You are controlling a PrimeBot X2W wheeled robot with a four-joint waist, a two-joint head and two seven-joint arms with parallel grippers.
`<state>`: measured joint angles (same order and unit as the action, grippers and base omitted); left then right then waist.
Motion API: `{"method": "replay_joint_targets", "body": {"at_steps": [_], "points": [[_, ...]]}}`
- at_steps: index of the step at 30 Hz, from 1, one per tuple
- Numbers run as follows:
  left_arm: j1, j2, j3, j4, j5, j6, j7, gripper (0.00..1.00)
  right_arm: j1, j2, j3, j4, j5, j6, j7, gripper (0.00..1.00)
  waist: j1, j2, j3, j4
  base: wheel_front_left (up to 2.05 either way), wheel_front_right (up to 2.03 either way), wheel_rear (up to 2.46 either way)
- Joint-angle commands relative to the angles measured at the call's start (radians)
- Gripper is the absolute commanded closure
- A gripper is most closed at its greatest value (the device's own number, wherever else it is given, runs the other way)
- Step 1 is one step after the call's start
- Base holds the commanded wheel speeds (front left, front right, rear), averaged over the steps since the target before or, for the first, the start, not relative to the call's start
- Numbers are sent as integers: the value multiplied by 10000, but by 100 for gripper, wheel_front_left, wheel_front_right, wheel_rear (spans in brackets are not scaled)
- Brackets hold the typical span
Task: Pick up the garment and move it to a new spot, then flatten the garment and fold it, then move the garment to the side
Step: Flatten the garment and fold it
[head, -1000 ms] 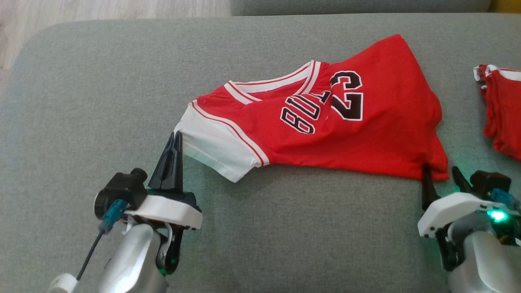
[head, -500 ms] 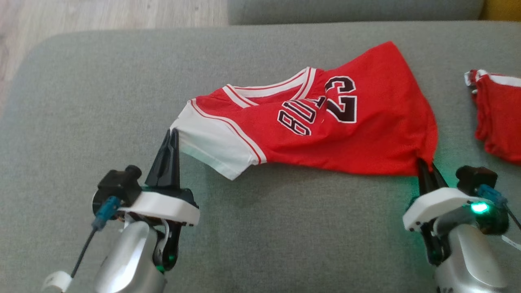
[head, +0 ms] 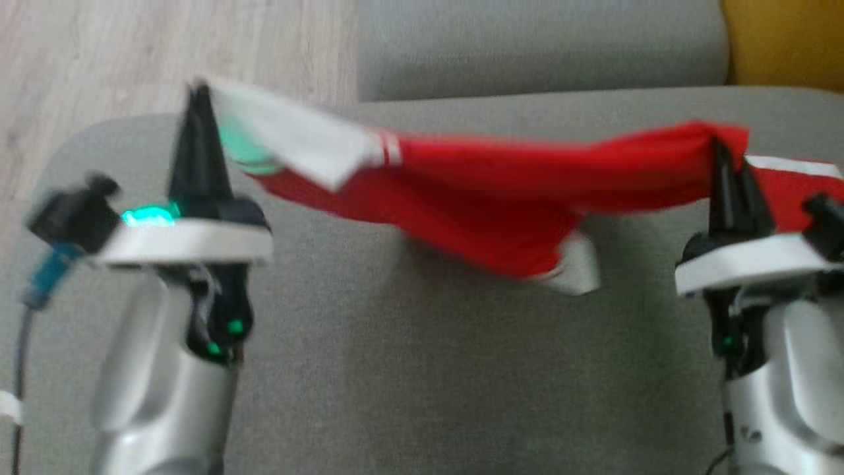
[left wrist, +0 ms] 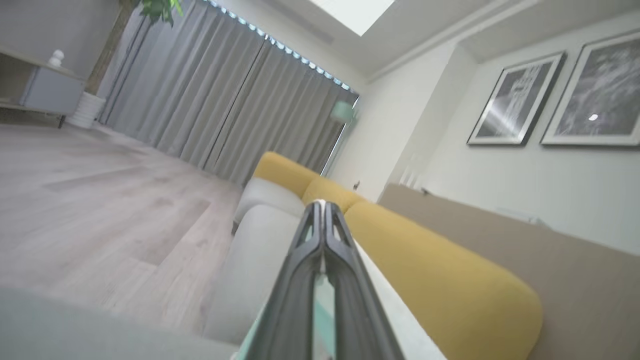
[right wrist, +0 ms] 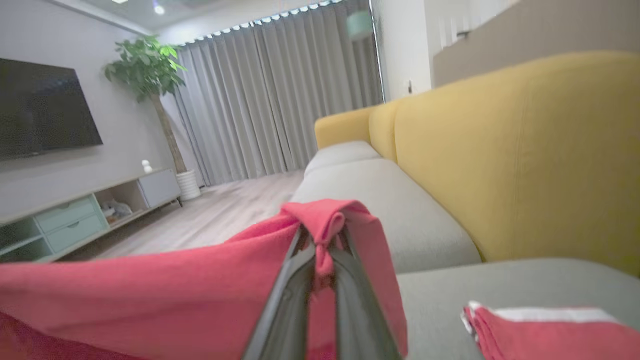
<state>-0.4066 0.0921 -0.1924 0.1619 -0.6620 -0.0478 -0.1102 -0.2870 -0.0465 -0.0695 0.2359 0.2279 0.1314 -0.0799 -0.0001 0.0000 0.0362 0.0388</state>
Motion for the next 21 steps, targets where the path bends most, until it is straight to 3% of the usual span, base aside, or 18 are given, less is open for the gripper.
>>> {"method": "replay_joint_targets", "body": {"at_steps": [1,9,13,21], "points": [[-831,154,524,-755,-157,99,103,100,-671,-37,239,-768,17,-7,156,100,1,0,-249,-19,0,0,0],[-1627,-84,1560,-2764,-1014,1155,180,100,-1321,-96,538,-3063,-104,-7,1129,100,1,0,-655,-27,0,0,0],[-1554,386,1289,-4206,-258,1504,543,100,-1182,-130,461,-4555,20,-7,1966,100,1,0,-658,-34,0,0,0],[-1891,713,1454,-4633,-632,1952,1696,100,-1093,-96,384,-5230,127,-7,2796,100,1,0,285,-44,0,0,0]]}}
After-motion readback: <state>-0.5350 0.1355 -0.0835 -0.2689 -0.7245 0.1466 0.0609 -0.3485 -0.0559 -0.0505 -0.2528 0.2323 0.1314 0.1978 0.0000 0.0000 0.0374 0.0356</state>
